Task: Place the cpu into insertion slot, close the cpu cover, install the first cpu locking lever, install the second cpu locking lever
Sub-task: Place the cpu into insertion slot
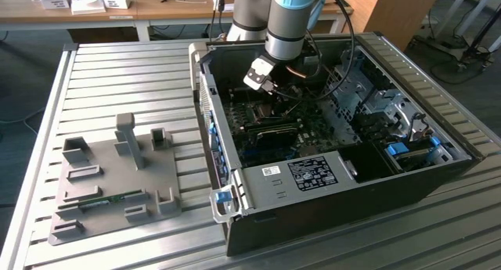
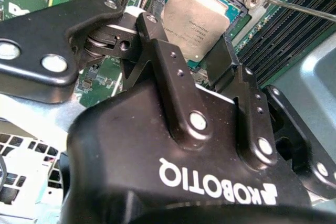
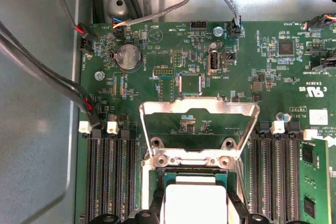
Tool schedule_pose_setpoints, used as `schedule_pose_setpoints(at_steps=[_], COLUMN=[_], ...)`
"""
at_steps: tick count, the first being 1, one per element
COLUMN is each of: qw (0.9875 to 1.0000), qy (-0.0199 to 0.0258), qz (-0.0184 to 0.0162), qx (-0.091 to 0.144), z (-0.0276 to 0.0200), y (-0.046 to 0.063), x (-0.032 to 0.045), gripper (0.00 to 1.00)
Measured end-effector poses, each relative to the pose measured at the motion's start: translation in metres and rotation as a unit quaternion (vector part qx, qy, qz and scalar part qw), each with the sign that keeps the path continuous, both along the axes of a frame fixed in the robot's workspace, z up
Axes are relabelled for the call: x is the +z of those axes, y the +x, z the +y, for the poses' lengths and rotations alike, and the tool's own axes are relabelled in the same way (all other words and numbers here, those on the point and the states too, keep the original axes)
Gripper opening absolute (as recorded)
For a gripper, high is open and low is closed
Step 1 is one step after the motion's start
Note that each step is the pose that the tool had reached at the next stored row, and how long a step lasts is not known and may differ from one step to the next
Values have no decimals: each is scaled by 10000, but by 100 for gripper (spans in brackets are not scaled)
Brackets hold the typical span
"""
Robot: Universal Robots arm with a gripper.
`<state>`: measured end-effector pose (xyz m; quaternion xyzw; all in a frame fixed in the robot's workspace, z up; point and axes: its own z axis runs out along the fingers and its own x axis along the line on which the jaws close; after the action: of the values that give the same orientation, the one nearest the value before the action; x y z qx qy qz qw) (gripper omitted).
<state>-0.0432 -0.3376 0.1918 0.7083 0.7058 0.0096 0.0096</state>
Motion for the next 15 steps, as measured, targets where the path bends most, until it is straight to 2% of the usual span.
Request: schedule_pose_setpoints(at_steps=[15], qw=[10000], qy=[5], qz=[0], qx=[-1], z=[12], y=[0], x=[10], gripper=[54])
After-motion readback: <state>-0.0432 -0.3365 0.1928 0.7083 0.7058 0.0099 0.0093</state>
